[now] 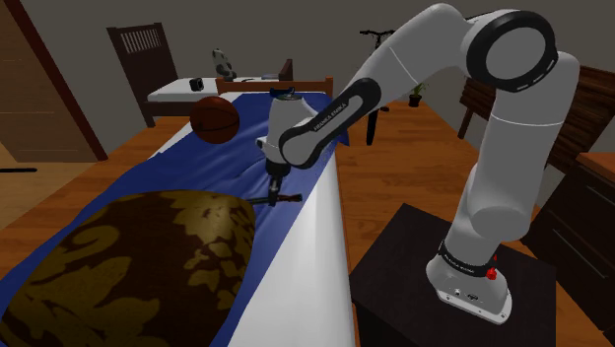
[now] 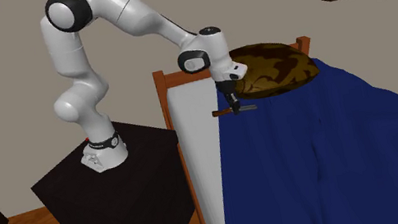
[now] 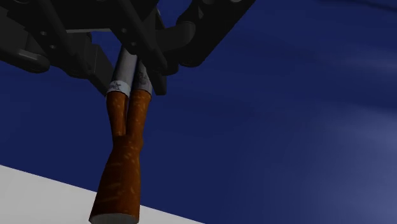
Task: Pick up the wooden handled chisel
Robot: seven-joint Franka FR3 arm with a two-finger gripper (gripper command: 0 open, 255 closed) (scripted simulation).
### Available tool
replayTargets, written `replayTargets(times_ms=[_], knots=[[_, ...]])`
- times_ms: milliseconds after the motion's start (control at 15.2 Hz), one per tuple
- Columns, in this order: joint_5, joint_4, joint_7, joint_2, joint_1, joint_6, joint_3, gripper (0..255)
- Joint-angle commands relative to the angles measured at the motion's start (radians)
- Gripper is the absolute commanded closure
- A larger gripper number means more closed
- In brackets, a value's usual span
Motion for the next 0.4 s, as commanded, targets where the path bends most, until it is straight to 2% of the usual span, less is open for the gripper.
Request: replayTargets(times_ms=[0, 330], knots=[[0.001, 0.009, 0.002, -0.016, 0.0, -0.025, 0.0, 255], [0.004, 0.024, 0.002, -0.042, -0.001, -0.066, 0.0, 255]])
